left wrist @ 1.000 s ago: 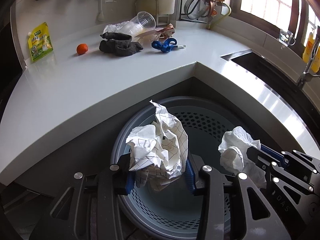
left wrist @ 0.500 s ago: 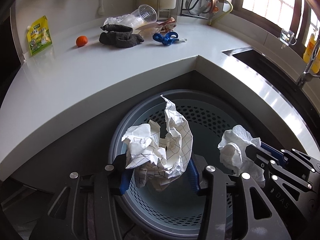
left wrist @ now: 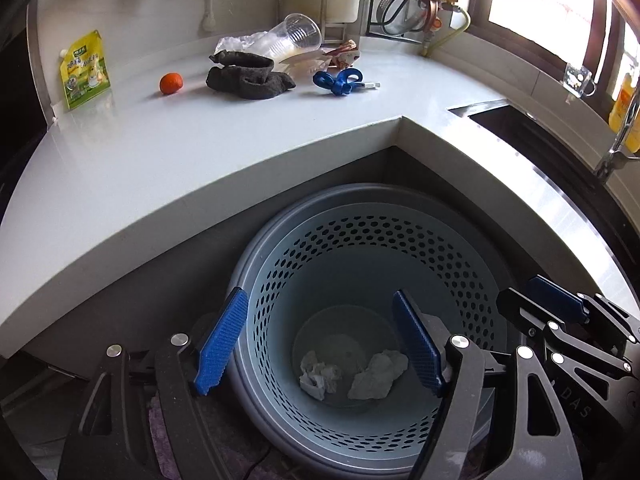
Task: Collect trash
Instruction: 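Carry paper and tissue over the basket and open both tools to drop them, then reach the right tool to the snack wrapper and grasp it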
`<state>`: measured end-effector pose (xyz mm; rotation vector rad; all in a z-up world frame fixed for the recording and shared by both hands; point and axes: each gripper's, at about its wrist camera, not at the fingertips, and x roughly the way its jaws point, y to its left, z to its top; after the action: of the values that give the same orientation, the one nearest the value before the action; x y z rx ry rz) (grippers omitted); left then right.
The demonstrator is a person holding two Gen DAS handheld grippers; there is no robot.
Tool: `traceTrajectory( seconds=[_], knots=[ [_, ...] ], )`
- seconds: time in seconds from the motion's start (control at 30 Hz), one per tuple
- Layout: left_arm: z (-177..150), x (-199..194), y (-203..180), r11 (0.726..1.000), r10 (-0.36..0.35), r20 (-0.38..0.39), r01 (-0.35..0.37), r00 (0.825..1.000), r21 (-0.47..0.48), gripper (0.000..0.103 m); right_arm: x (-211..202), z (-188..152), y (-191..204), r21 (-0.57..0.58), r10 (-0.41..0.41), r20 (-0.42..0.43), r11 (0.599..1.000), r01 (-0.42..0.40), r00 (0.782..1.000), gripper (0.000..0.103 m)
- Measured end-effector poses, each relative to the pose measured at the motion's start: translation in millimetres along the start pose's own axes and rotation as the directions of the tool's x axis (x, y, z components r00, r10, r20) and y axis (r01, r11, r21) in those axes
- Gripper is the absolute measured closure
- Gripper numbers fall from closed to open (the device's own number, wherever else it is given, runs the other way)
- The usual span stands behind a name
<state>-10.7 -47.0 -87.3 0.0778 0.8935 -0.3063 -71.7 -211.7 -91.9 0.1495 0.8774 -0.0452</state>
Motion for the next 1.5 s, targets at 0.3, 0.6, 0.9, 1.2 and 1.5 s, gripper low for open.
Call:
traceTrajectory(
  seconds=[0.3, 0.6, 0.9, 1.2, 1.5],
  knots=[
    [0, 1, -1, 1.0, 0.005, -0.002, -0.005, 1.0, 0.006, 0.029, 3, -1, 0, 0.0, -0.002, -0.003, 1.0, 0.002, 1.0, 0.056],
    [1, 3, 6, 1.0, 0.024, 0.001, -0.024, 1.0, -0.006, 0.023, 5, -1, -2, 0.006, -0.006, 0.003, 1.0, 0.006, 1.0, 0.048],
    [8, -7, 18, 0.998, 0.056, 0.046, -0.054, 0.997, -0.027, 0.015, 8, 1, -3, 0.011, -0.004, 0.012, 1.0, 0.004, 1.0, 0.04],
    [27, -15, 32, 0.995, 0.083, 0.094, -0.078, 0.992, -0.058, 0.013, 9, 26, -8, 0.024, 0.008, 0.039, 1.0, -0.009, 0.999, 0.039],
    [75, -16, 52, 0.99, 0.116, 0.155, -0.101, 0.981, -0.101, 0.011, 12, 84, -4, -0.009, 0.01, 0.106, 1.0, -0.009, 0.994, 0.039]
  ],
)
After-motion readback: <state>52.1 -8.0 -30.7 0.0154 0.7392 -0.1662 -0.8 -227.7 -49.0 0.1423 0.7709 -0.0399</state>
